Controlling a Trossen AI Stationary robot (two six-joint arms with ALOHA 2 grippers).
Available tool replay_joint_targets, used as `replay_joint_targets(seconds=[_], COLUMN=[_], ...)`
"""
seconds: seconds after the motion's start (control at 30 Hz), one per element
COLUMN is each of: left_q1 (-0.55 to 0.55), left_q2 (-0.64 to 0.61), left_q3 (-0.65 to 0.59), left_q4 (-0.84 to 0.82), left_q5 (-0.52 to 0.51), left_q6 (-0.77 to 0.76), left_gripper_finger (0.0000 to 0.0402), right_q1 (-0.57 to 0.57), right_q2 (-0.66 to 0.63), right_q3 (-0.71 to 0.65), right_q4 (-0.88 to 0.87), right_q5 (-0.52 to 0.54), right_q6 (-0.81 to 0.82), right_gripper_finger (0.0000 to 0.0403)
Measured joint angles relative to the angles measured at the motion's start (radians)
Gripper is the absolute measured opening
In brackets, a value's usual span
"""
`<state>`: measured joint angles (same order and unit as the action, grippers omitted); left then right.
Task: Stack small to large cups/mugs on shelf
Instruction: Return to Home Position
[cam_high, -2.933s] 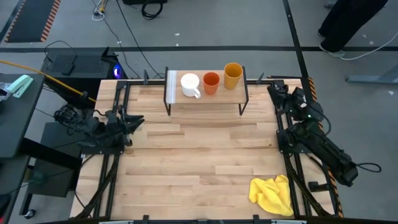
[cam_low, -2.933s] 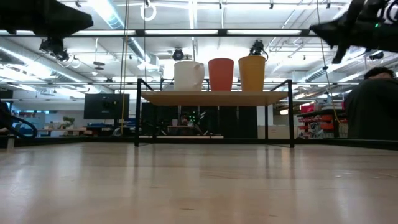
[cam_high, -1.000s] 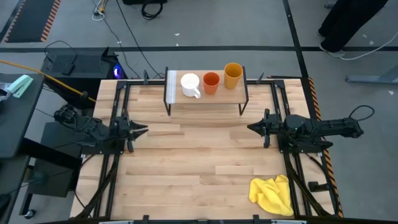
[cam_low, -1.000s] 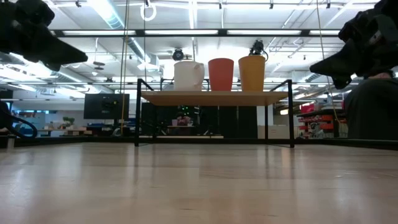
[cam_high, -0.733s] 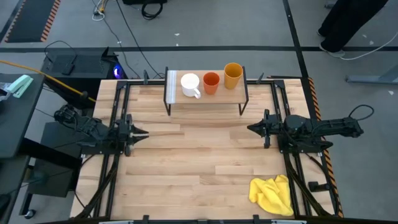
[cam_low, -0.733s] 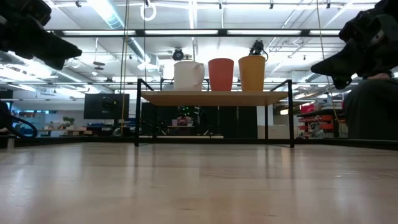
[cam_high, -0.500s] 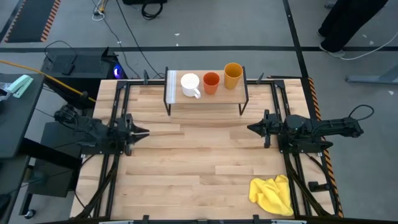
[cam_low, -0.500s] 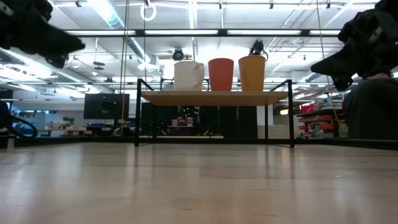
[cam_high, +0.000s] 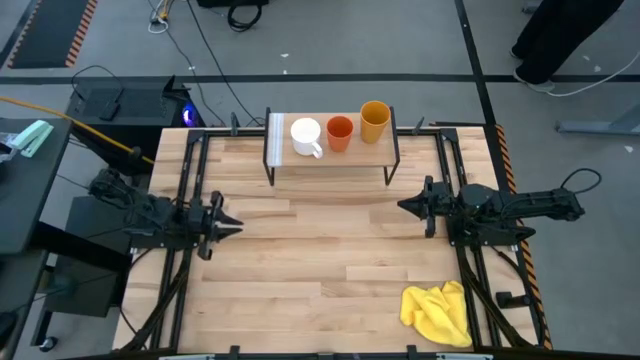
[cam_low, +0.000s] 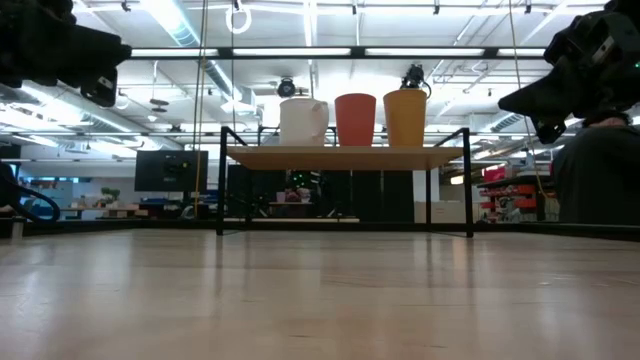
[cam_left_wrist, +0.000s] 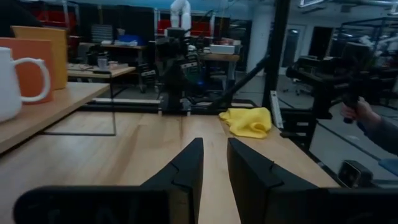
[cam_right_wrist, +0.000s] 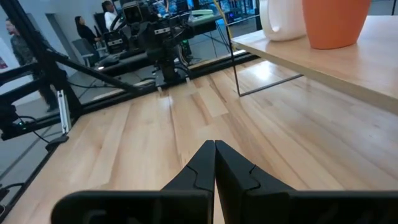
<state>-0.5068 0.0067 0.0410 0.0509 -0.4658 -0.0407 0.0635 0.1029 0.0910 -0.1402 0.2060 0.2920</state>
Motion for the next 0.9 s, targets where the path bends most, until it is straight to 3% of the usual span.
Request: replay_joint_targets(seconds=[0.17,0.33,0.5,0.9], left_q1=[0.000,0.000,0.000,0.000], left_q2=[0.000,0.000,0.000,0.000], left_q3=[0.000,0.000,0.002,0.002], left_q4=[-0.008,-0.060,-0.076,-0.069], left_q5=[0.072,0.178,0.185,0.182], left_q6=[0.025,0.102,0.135,0.124], left_gripper_finger=[0.0084,0.0086,0.0079,0.0086], right_q1=[0.000,0.000,0.000,0.000], right_q2=[0.000,0.000,0.000,0.000], right_q3=[0.000,0.000,0.000,0.000], right_q4=[0.000,0.000,-0.038,-0.047], right_q5=[-0.034,-0.165,-0.215,-0.215], right_q6=[-0.032,-0.096,-0.177,-0.154], right_gripper_finger=[0.0015,0.0015,0.0015,0.0015])
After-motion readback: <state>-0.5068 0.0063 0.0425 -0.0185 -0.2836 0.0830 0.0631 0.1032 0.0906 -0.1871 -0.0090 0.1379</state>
